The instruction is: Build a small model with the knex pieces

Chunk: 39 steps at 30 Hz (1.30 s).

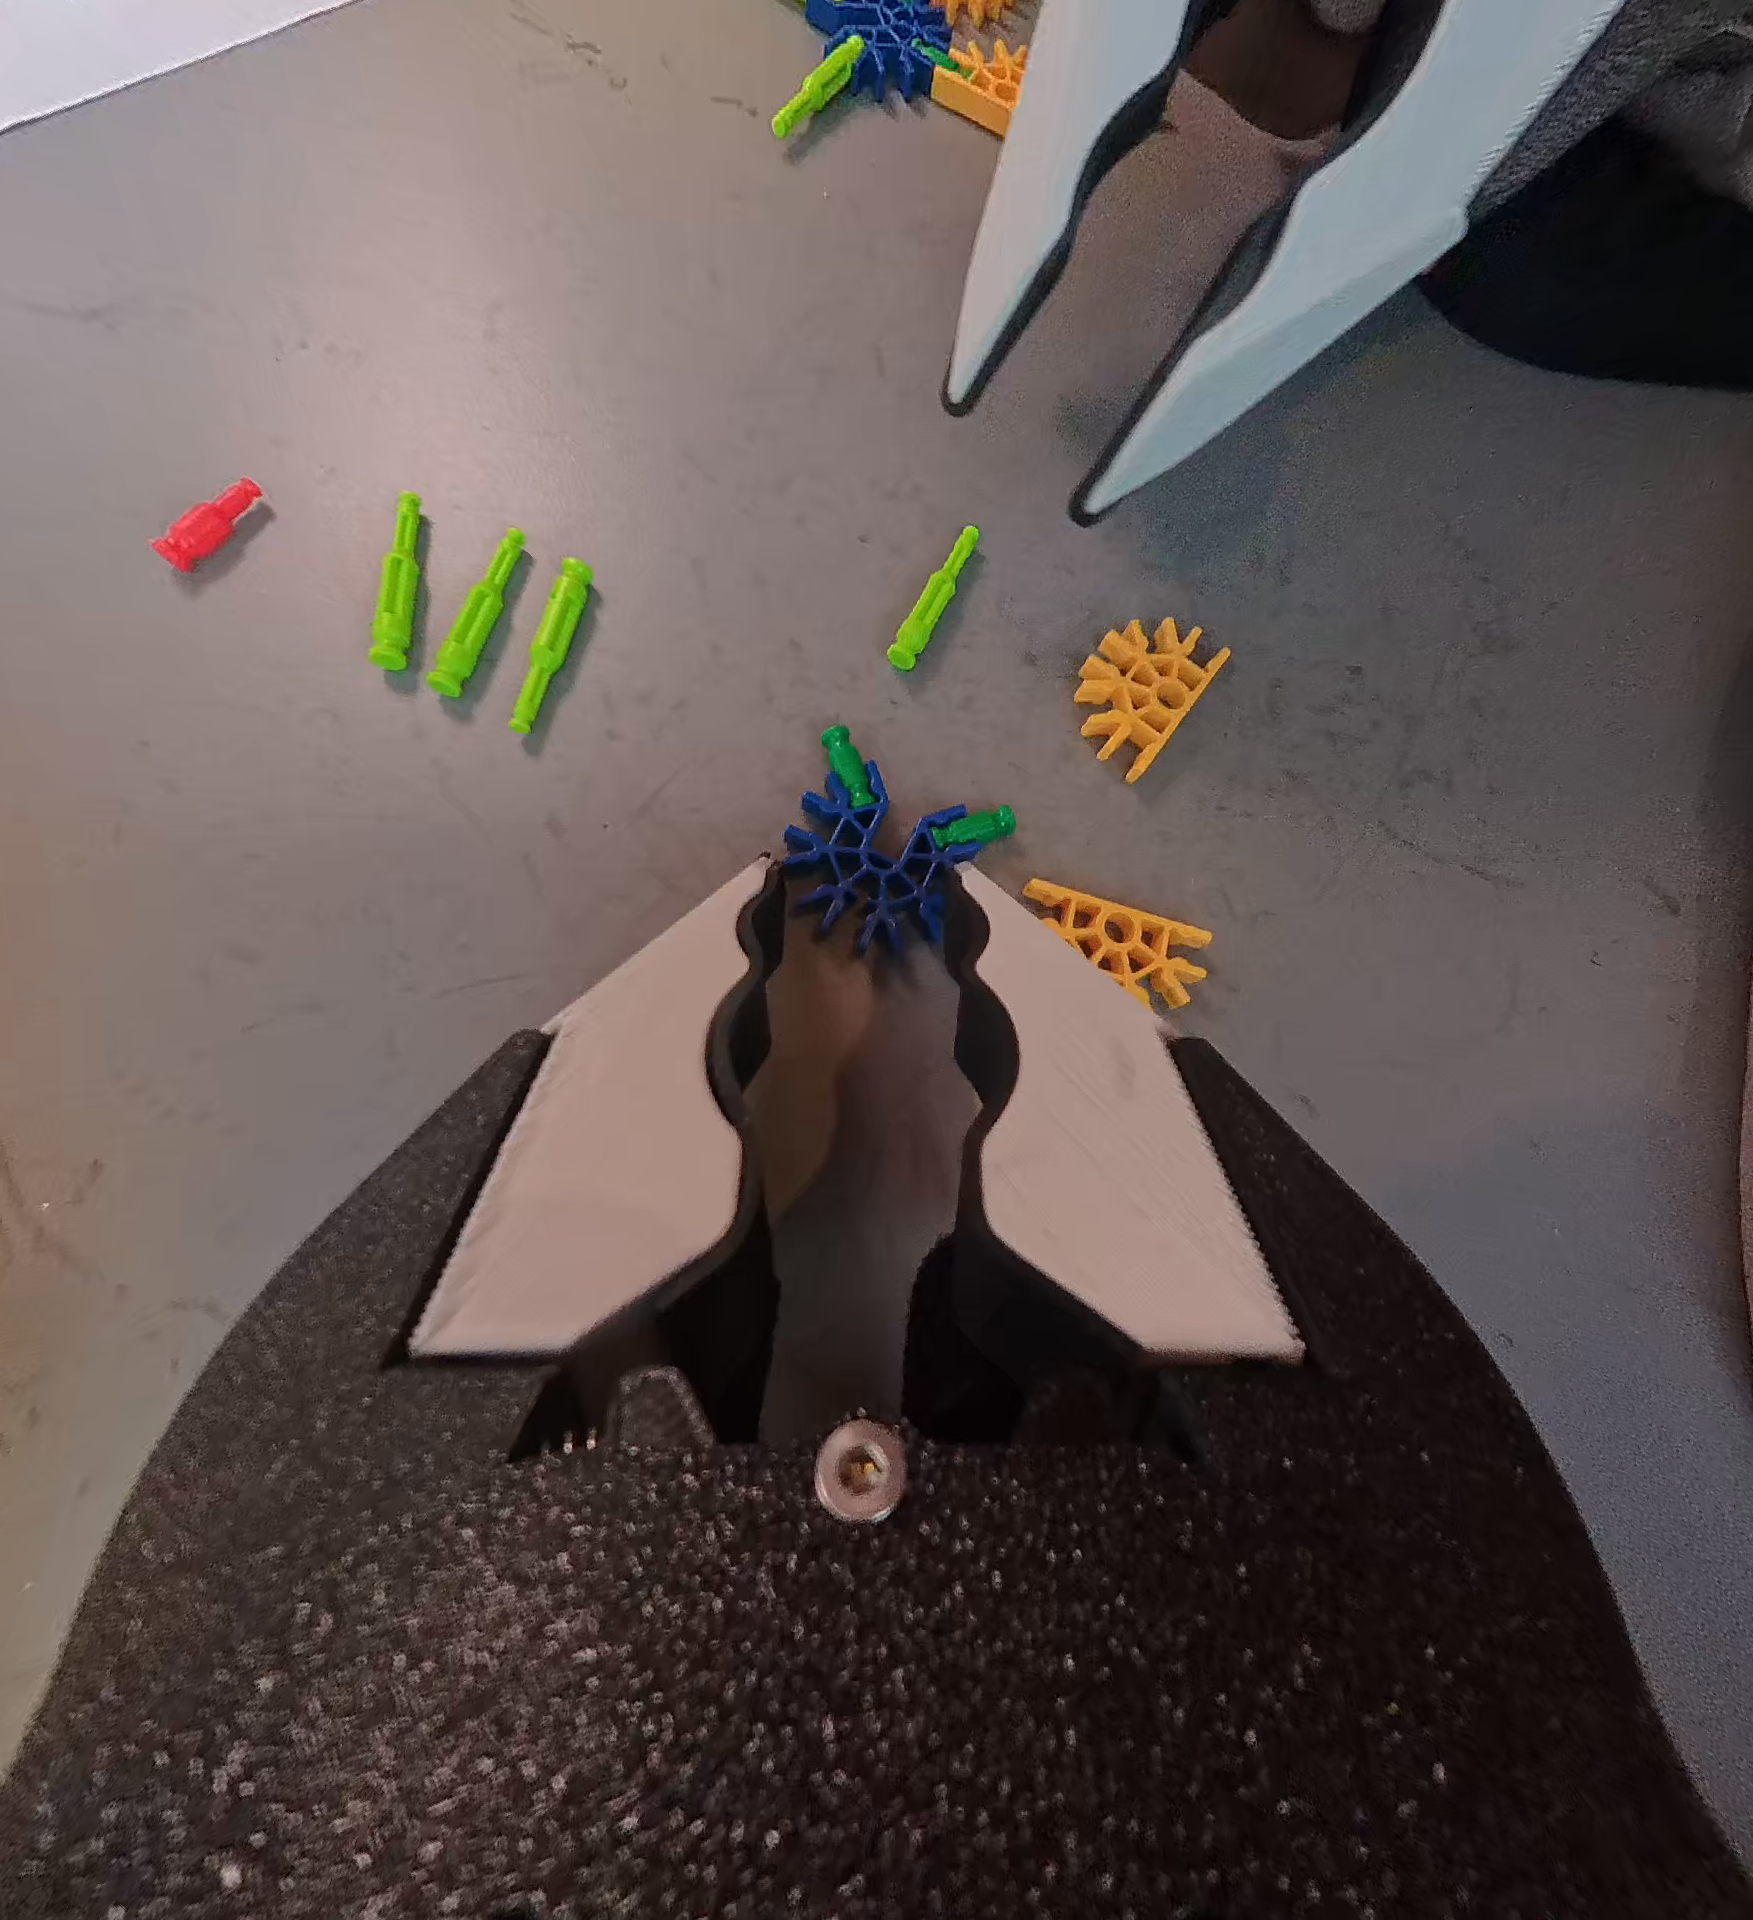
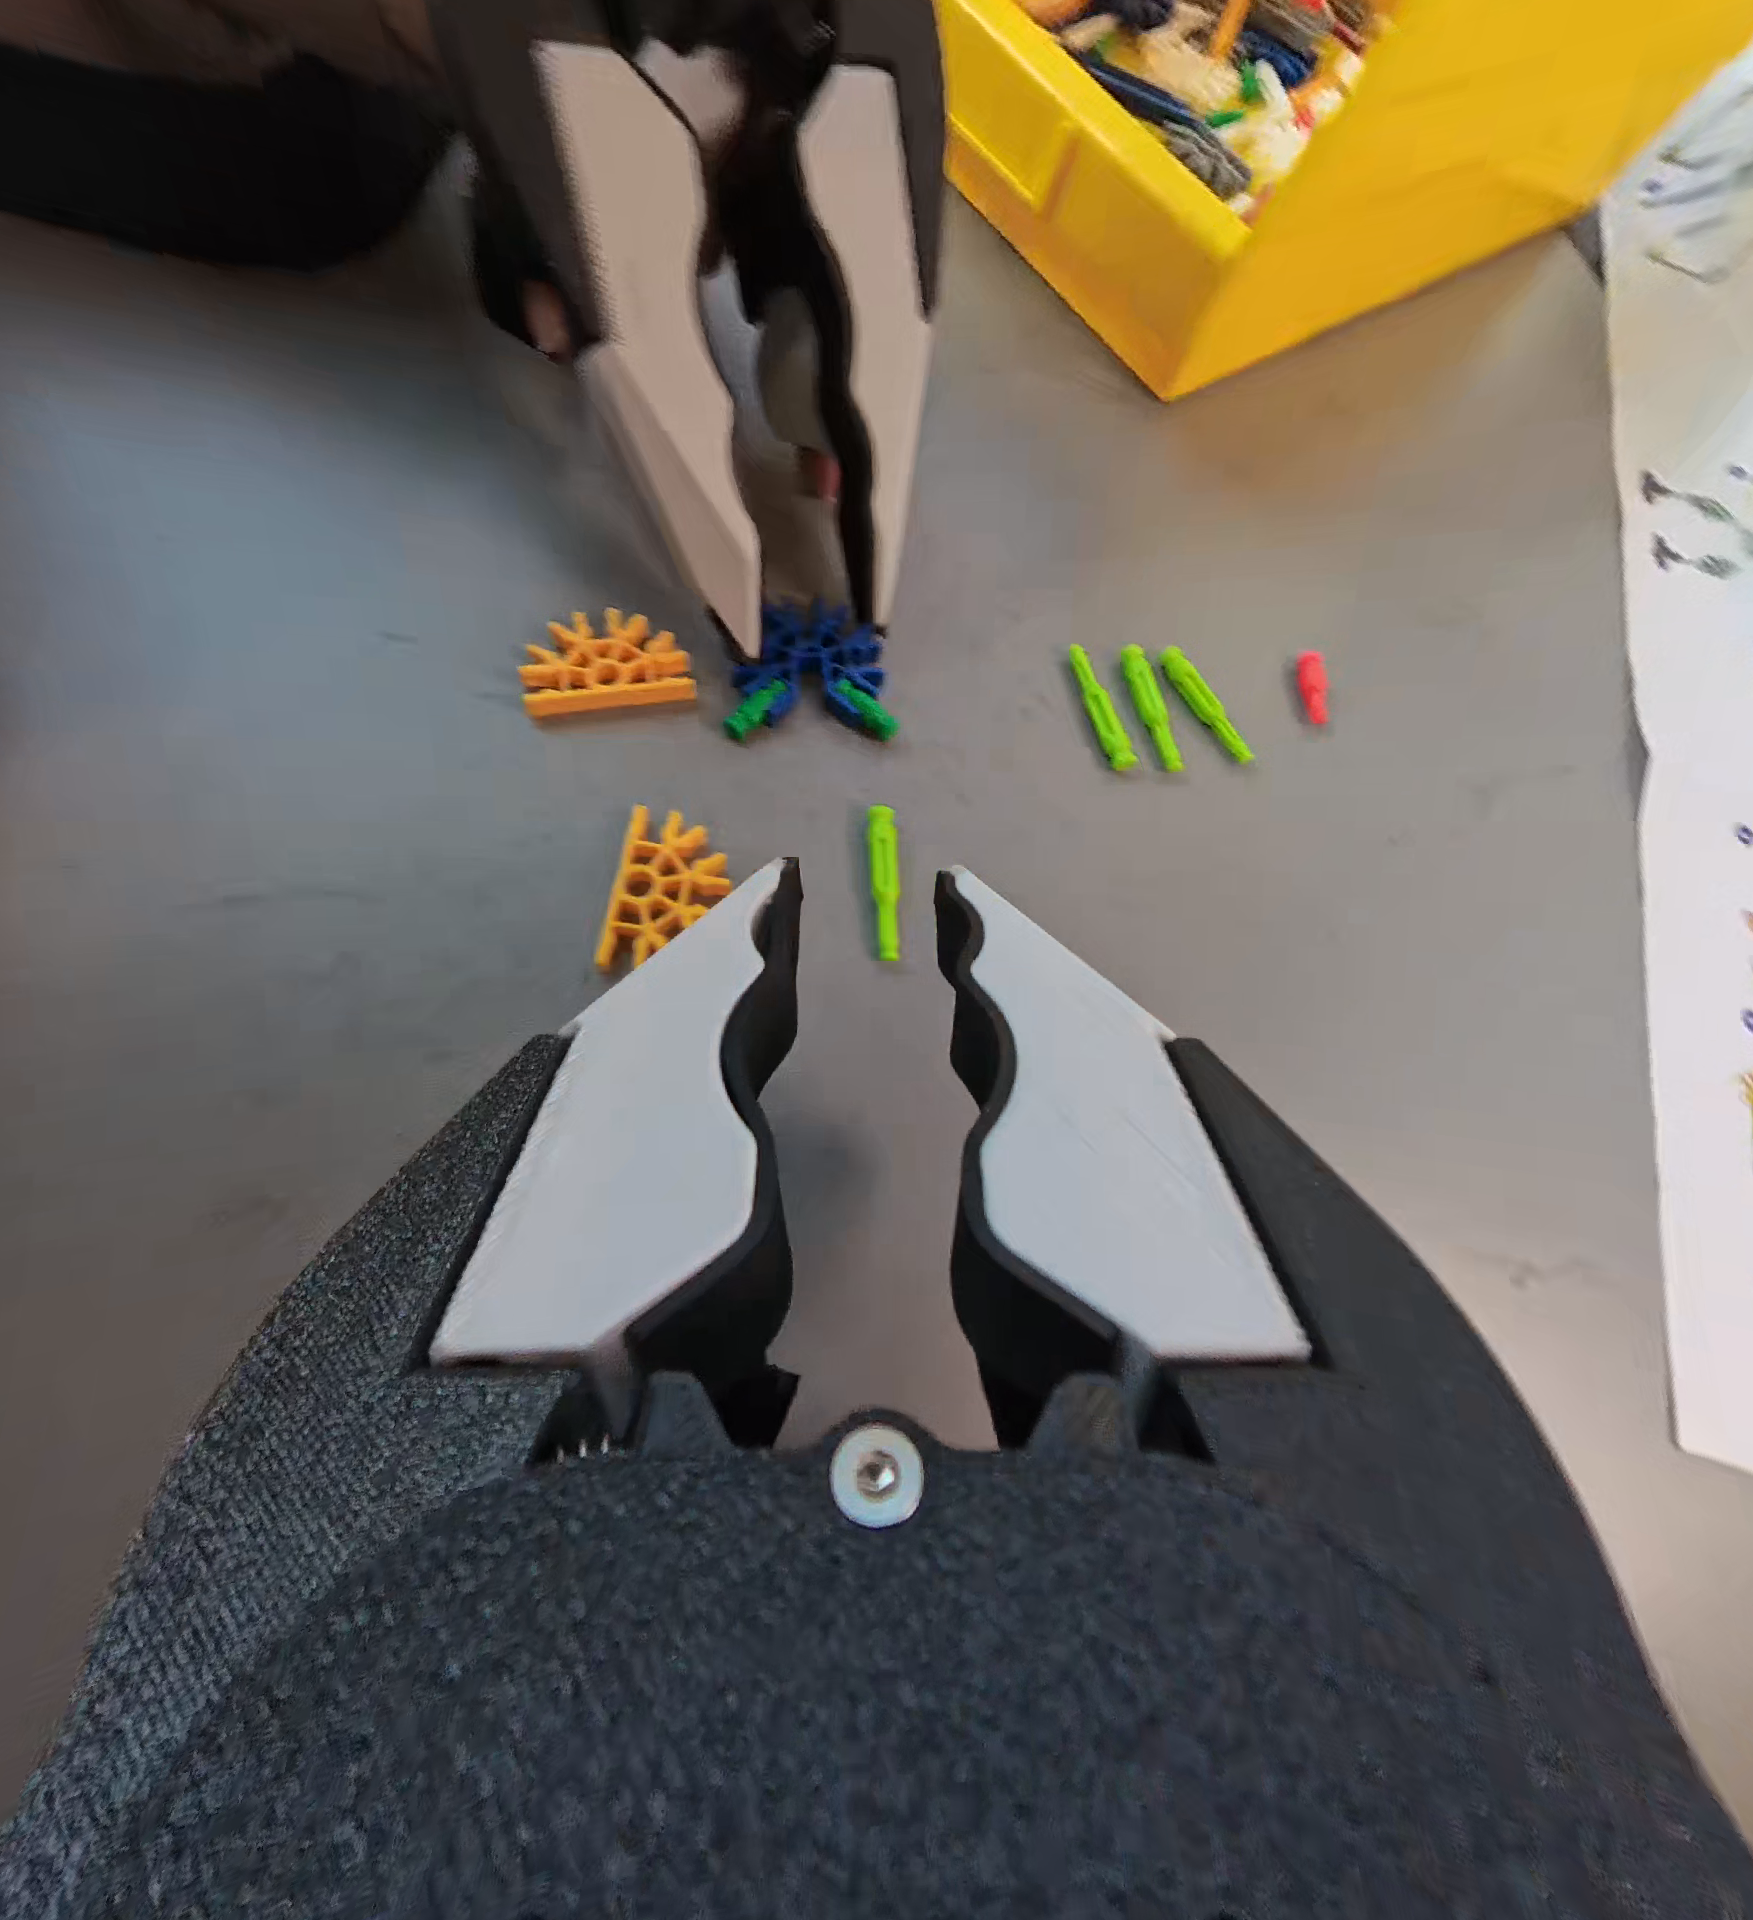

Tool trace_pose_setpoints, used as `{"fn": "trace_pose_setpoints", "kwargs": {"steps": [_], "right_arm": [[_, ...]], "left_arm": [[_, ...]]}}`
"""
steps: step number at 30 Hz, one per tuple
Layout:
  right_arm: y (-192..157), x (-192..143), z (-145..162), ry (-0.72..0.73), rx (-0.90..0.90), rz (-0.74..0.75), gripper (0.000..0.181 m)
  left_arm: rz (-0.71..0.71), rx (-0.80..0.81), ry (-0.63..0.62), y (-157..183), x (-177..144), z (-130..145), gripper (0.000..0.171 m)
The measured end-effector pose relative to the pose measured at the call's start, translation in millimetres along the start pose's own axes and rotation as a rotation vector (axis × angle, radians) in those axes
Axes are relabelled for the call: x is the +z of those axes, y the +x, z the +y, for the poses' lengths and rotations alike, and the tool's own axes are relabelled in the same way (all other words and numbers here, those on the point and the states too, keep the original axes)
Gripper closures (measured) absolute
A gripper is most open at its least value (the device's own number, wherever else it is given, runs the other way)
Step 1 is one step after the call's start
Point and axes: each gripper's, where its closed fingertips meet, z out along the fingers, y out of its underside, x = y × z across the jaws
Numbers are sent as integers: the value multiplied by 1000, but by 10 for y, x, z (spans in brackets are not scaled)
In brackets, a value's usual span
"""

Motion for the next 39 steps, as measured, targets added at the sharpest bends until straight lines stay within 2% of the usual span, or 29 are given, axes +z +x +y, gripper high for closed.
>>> {"fn": "trace_pose_setpoints", "kwargs": {"steps": [2, 4, 7, 9, 14, 17, 21, 23, 26, 28, 32, 39], "right_arm": [[163, 57, 132, -78, 10, 82, 159], [192, 138, 200, -133, 3, 98, 160], [131, 211, 180, -166, -23, 58, 178], [174, 202, 208, -202, -58, 83, 181], [368, 44, 366, -234, -10, 135, 181], [349, -36, 326, -180, 35, 113, 162], [-44, -79, 79, -70, 33, -80, 152], [-292, -55, 70, -90, 3, -185, 141], [-449, 69, 135, -151, -34, -217, 128], [-486, 139, 152, -170, -47, -220, 132], [-529, 166, 123, -160, -58, -240, 158], [-414, 145, 83, -119, -43, -192, 159]], "left_arm": [[12, -8, 0, 3, -5, 6, 141], [18, 0, 0, 8, -10, 10, 141], [37, 34, -5, 42, -27, 29, 141], [52, 56, -11, 60, -49, 52, 141], [83, 96, -11, 82, -101, 99, 141], [81, 95, -9, 71, -106, 100, 141], [50, 93, -6, -10, -144, 108, 141], [52, 80, 9, -30, -169, 90, 141], [52, 64, 24, -52, -185, 71, 141], [53, 63, 20, -51, -175, 81, 141], [65, 67, 9, -14, -138, 100, 140], [108, 78, 9, 99, -94, 92, 143]]}}
